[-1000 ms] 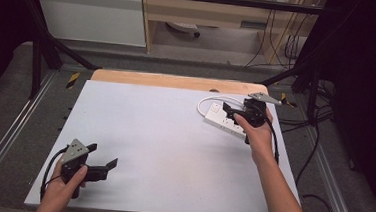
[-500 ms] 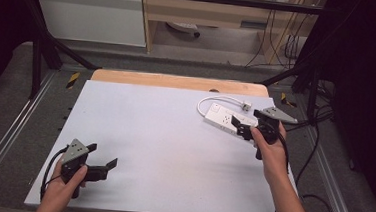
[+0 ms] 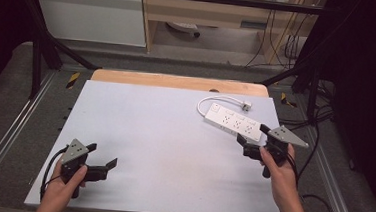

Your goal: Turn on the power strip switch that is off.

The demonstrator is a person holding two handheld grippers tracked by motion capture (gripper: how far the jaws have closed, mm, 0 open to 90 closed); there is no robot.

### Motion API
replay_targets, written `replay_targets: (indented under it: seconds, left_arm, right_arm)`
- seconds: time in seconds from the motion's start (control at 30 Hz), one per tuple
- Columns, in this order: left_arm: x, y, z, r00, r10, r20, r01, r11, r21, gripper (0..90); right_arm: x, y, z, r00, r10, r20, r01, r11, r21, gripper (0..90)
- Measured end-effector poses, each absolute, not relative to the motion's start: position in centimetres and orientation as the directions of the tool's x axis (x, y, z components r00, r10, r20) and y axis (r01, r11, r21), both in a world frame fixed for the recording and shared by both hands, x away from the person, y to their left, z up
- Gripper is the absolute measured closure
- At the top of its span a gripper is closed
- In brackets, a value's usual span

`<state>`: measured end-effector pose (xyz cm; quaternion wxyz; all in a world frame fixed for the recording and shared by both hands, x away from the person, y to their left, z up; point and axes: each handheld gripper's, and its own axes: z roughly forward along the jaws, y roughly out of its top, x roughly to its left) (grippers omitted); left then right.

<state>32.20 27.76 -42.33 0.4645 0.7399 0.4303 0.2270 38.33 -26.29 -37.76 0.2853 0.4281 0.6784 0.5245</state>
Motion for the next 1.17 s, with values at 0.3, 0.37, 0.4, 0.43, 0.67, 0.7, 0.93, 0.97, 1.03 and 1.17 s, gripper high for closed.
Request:
replay_targets:
  seconds: [0.3,0.37,0.4,0.43,0.67,0.7,0.93,0.97,1.03,1.17]
  left_arm:
    - [32.1,27.8,-42.2,0.526,0.848,-0.071,0.417,-0.184,0.890,6.1]
    - [32.1,27.9,-42.0,0.525,0.849,-0.064,0.409,-0.186,0.894,6.1]
    - [32.0,27.9,-42.0,0.525,0.848,-0.070,0.406,-0.177,0.897,6.1]
    - [32.0,28.0,-41.9,0.522,0.850,-0.073,0.403,-0.170,0.899,6.1]
    - [31.9,28.2,-41.8,0.517,0.852,-0.081,0.397,-0.155,0.905,6.1]
    - [31.9,28.2,-41.8,0.519,0.851,-0.081,0.396,-0.156,0.905,6.1]
    - [31.8,28.0,-41.7,0.527,0.847,-0.070,0.391,-0.169,0.905,6.1]
    - [31.9,27.9,-41.8,0.529,0.845,-0.077,0.391,-0.162,0.906,6.1]
    - [31.9,27.8,-41.8,0.531,0.844,-0.076,0.392,-0.165,0.905,6.1]
    - [31.9,27.7,-41.8,0.535,0.842,-0.076,0.393,-0.168,0.904,6.1]
  right_arm:
    - [35.5,-27.3,-38.8,-0.472,0.880,0.047,0.255,0.085,0.963,5.0]
    - [34.9,-27.7,-39.1,-0.467,0.883,0.041,0.251,0.089,0.964,4.0]
    - [34.6,-27.9,-39.2,-0.463,0.886,0.038,0.248,0.089,0.965,3.8]
    - [34.3,-28.1,-39.4,-0.460,0.887,0.039,0.246,0.085,0.966,3.3]
    - [32.8,-28.9,-41.2,-0.450,0.893,0.025,0.249,0.099,0.964,2.6]
    - [32.7,-28.9,-41.5,-0.449,0.893,0.026,0.253,0.100,0.962,2.6]
    - [32.7,-27.8,-43.6,-0.479,0.878,0.015,0.298,0.146,0.943,2.6]
    - [32.7,-27.5,-43.8,-0.487,0.873,0.017,0.310,0.155,0.938,2.5]
    - [32.9,-27.0,-44.2,-0.495,0.869,0.012,0.324,0.172,0.930,2.5]
    - [33.3,-26.2,-44.5,-0.512,0.859,-0.003,0.333,0.201,0.921,2.5]
